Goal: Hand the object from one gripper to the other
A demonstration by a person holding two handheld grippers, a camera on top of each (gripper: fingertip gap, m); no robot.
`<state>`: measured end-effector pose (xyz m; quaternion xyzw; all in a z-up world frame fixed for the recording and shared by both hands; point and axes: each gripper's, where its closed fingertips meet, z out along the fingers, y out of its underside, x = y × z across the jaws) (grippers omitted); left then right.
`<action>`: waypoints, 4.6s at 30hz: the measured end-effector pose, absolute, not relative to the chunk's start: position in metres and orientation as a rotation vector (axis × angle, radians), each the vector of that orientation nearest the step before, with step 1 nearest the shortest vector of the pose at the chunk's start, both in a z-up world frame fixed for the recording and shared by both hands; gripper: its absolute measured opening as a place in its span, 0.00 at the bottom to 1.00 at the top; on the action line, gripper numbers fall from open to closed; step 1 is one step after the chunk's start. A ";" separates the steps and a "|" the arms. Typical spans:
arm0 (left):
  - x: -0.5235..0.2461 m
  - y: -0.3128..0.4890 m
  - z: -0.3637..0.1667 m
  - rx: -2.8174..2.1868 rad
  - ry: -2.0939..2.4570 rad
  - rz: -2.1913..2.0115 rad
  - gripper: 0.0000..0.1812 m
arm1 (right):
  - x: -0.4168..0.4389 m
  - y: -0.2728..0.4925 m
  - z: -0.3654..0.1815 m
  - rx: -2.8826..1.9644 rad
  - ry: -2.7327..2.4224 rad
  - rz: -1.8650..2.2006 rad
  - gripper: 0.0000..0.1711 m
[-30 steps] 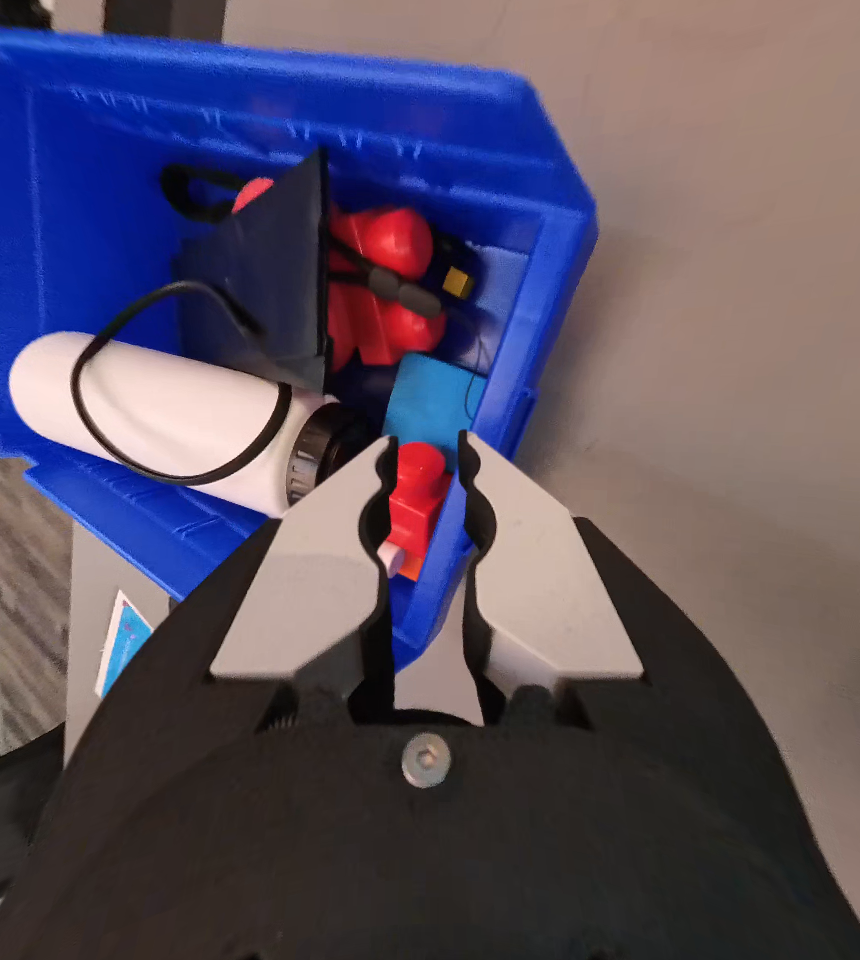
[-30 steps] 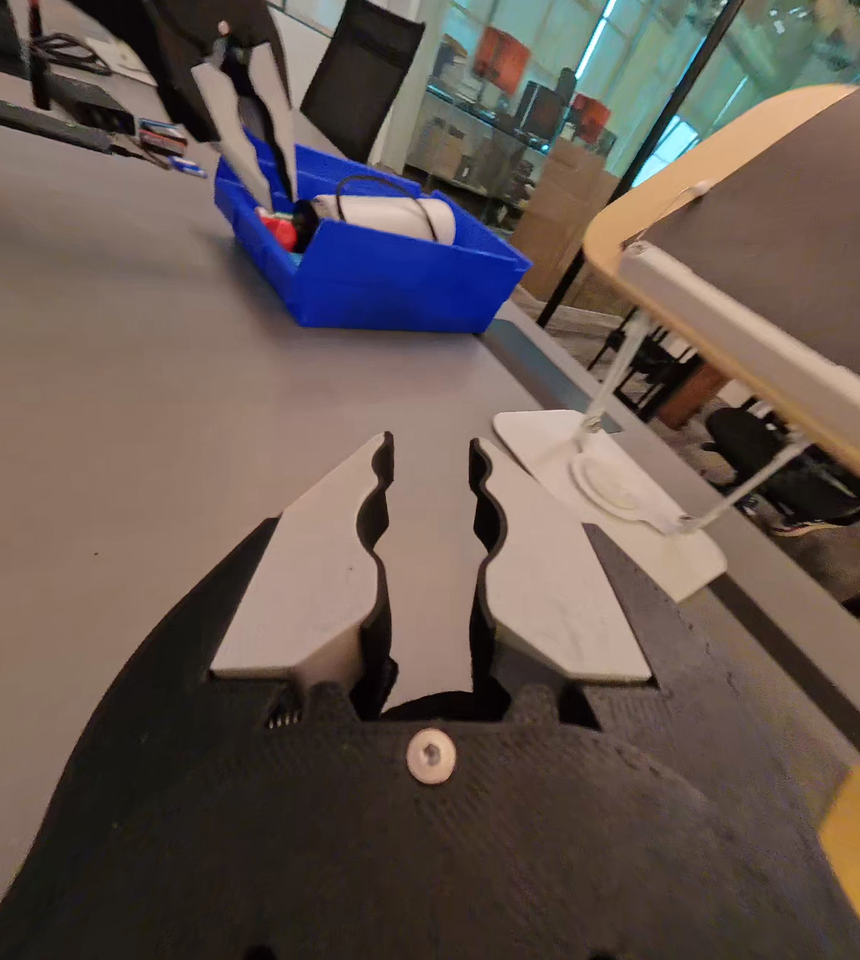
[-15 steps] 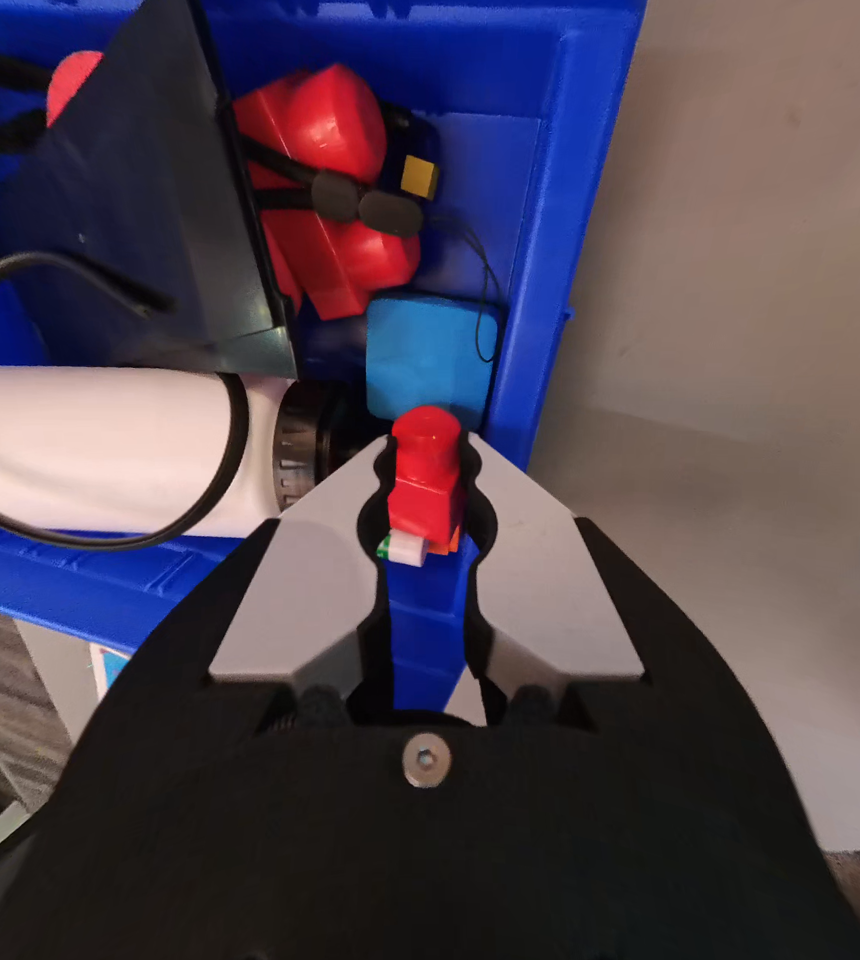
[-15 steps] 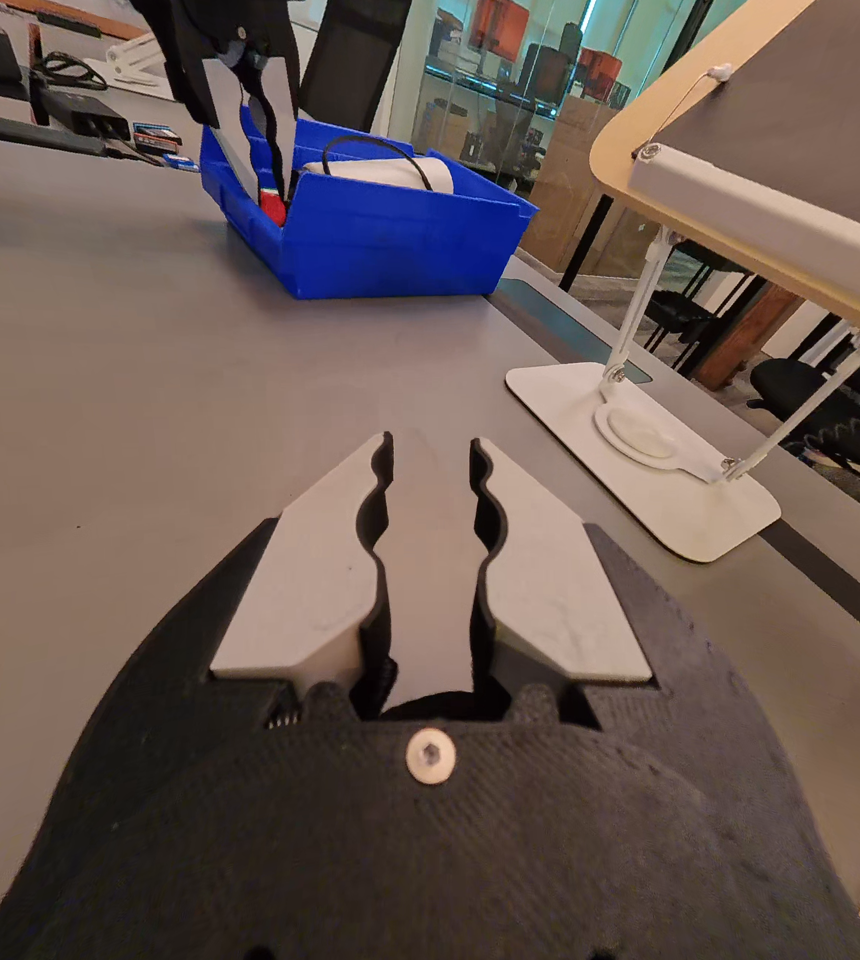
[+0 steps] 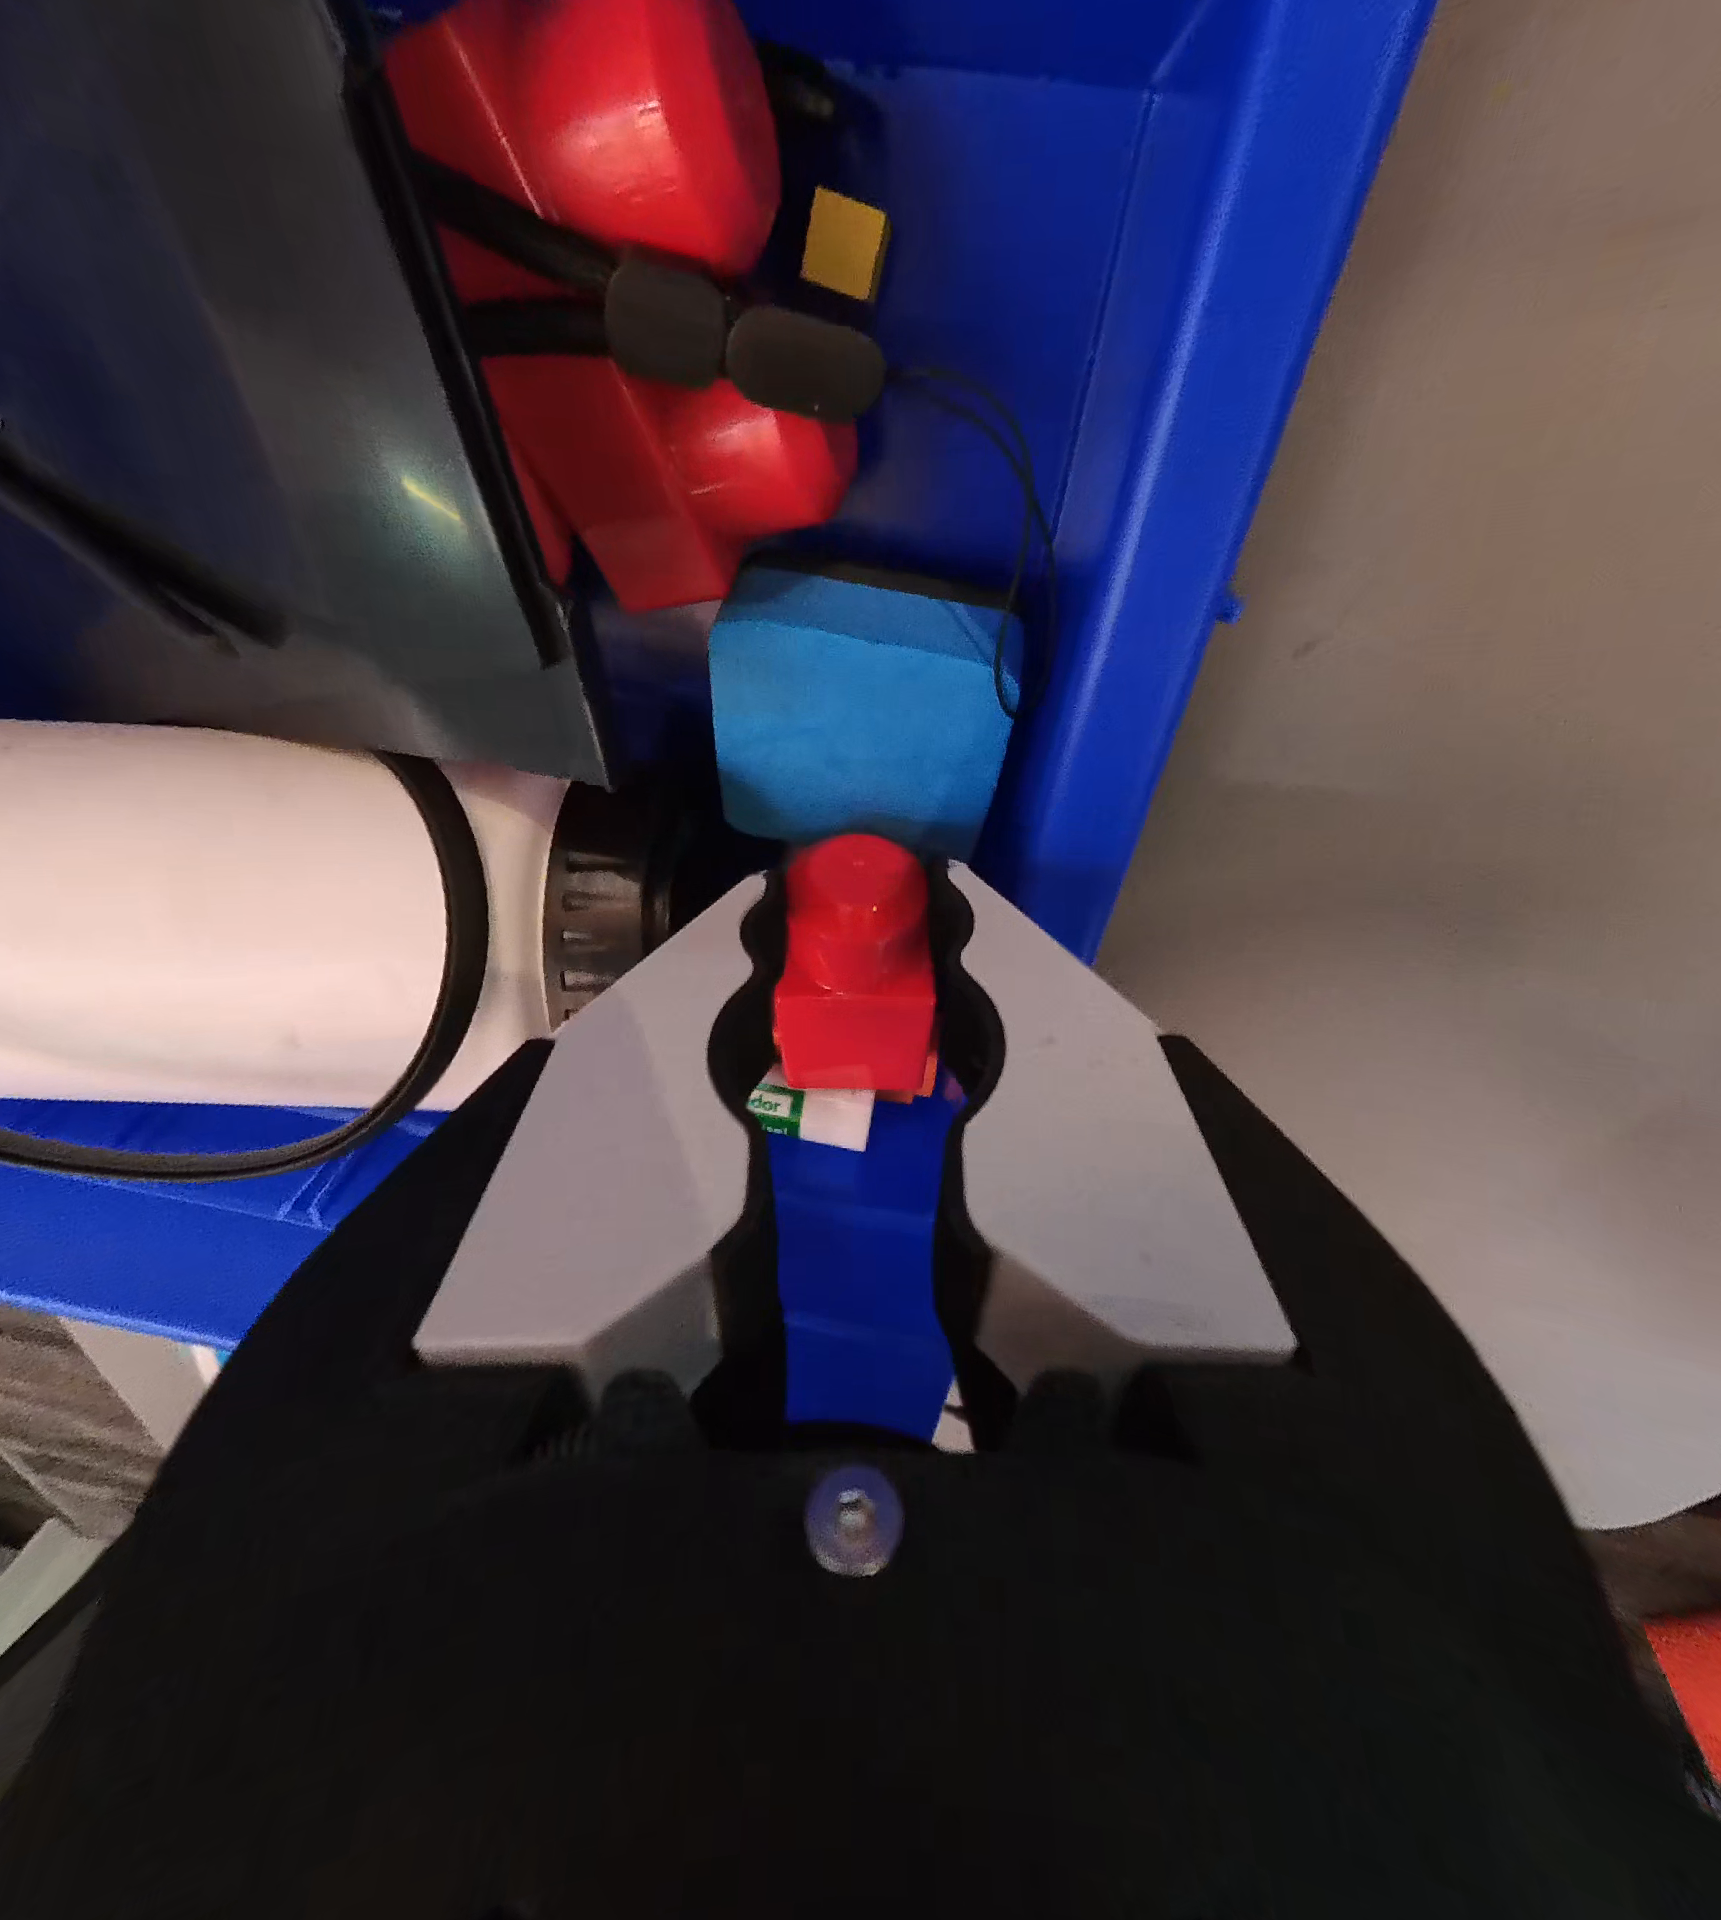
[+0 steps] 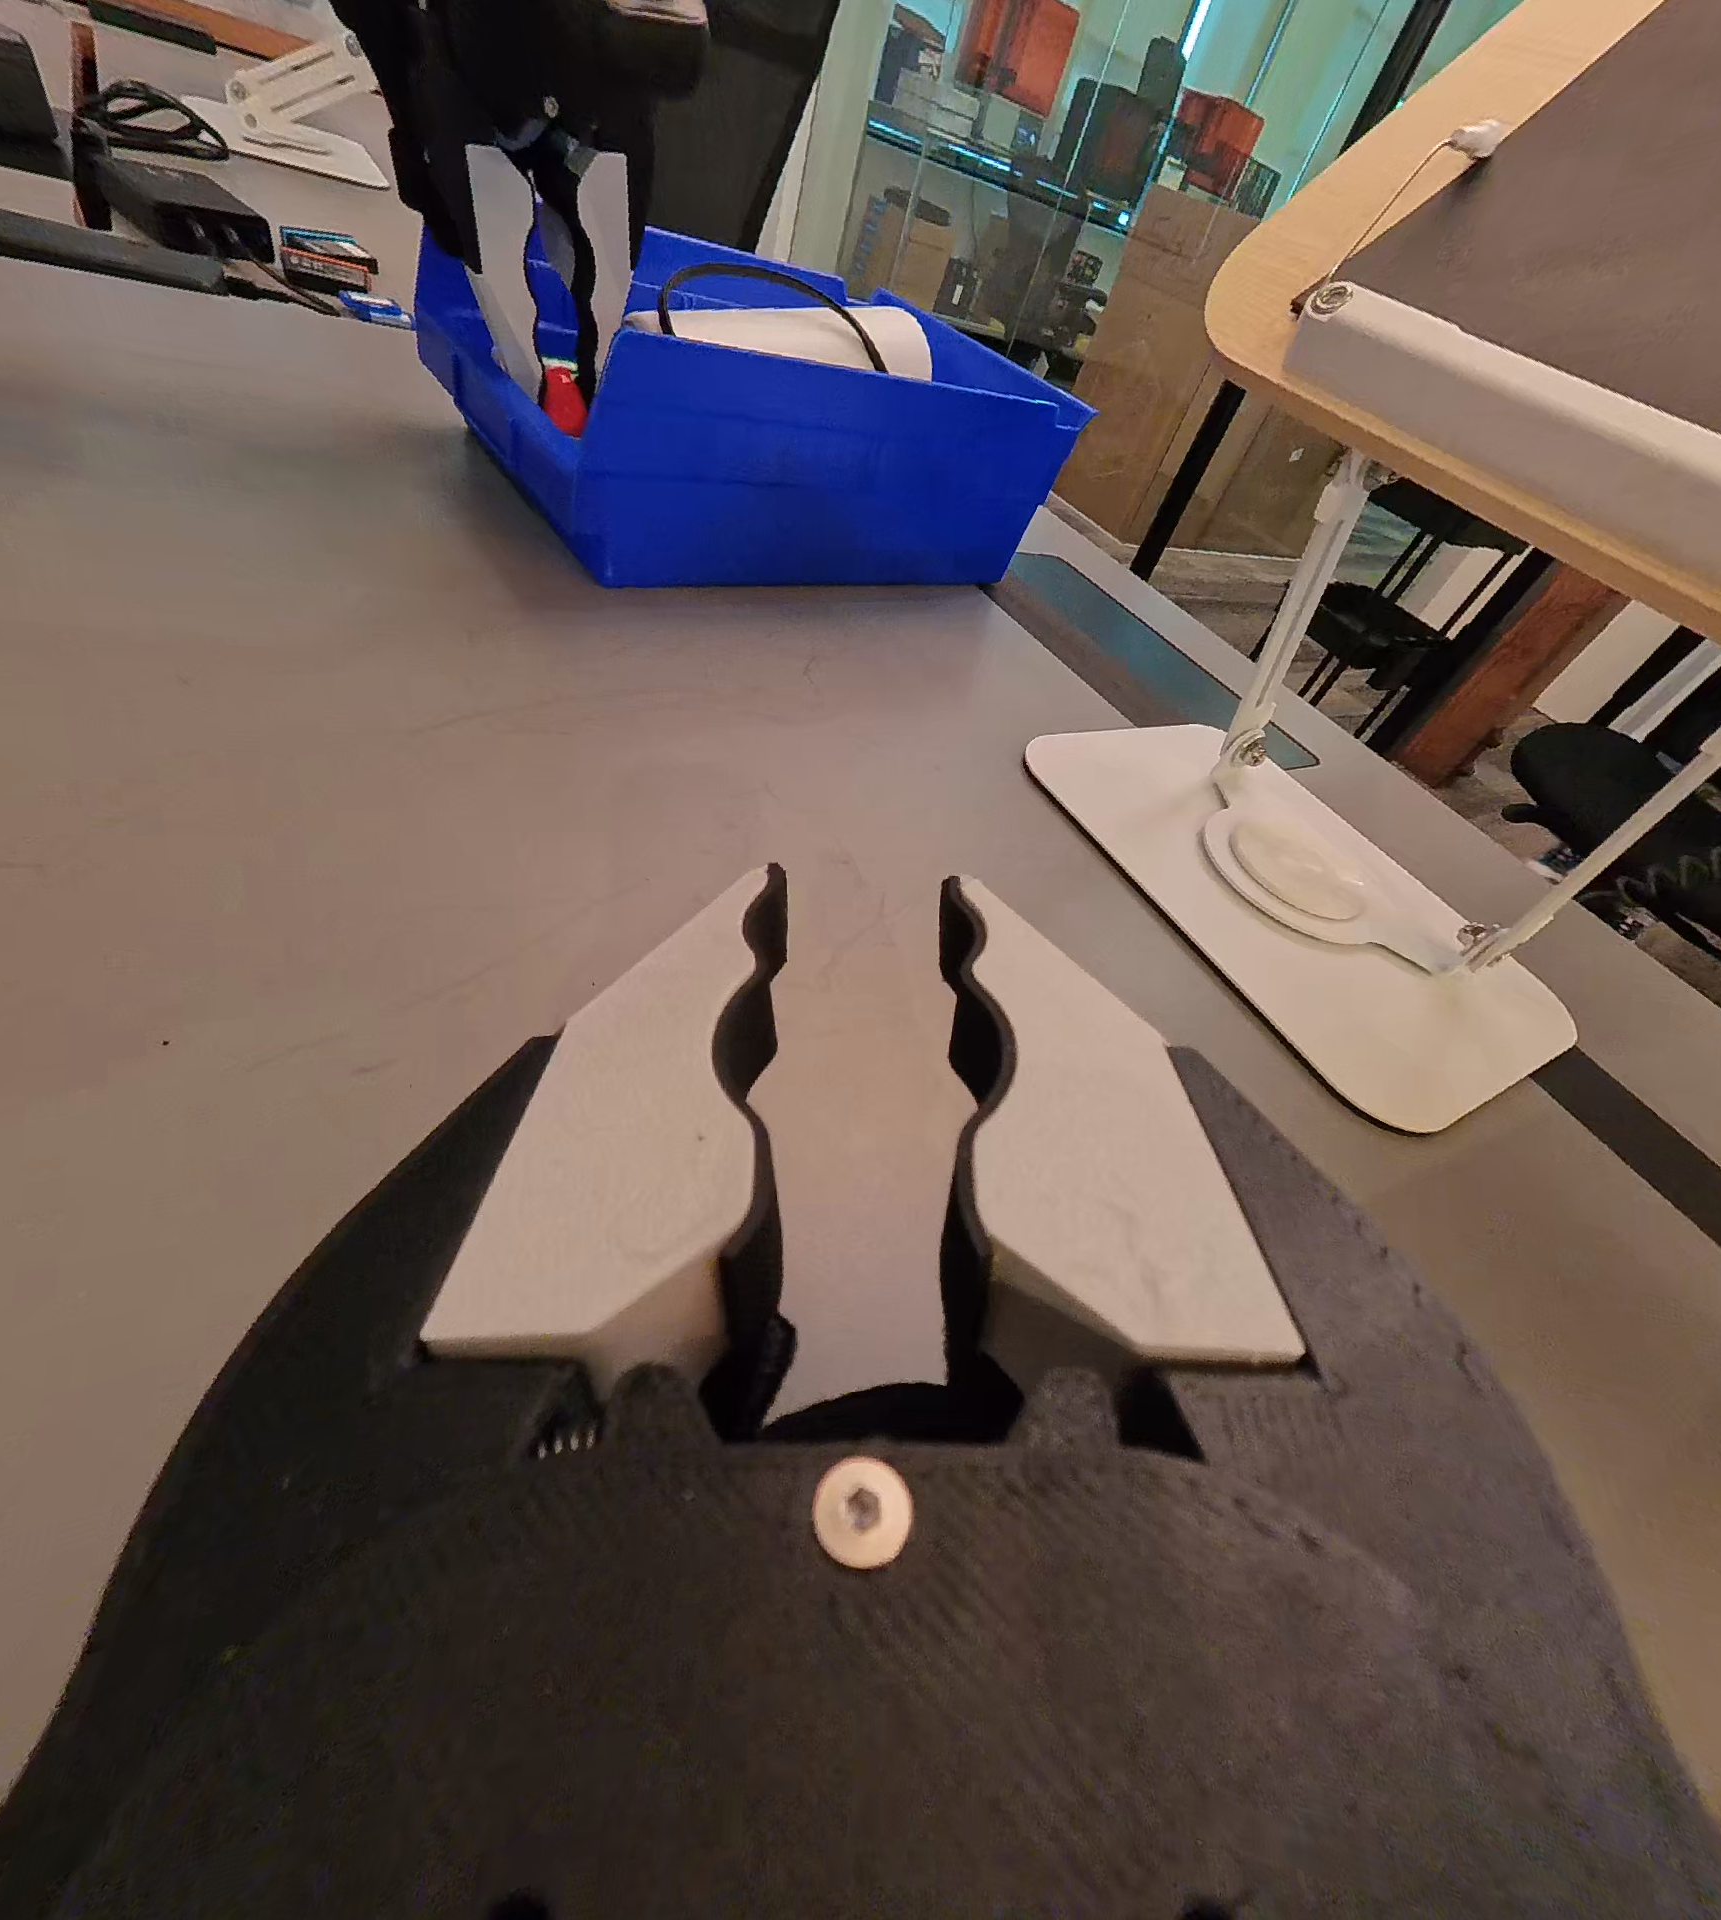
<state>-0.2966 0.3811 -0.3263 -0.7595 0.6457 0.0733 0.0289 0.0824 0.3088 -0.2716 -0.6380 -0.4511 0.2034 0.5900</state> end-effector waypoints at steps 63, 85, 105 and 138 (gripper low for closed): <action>0.031 0.312 -0.167 -1.585 1.097 -1.034 0.39 | 0.044 0.323 -0.205 -1.288 -1.026 0.531 0.20; 0.047 0.303 -0.210 -1.750 0.893 -1.477 0.19 | 0.028 0.303 -0.211 -1.093 -1.257 0.125 0.31; 0.006 0.207 -0.257 -1.936 2.307 -1.428 0.19 | -0.018 0.215 -0.248 -0.930 -1.694 0.381 0.45; 0.075 0.286 -0.175 -1.456 0.721 -1.941 0.31 | 0.044 0.307 -0.159 -1.028 -0.858 0.081 0.39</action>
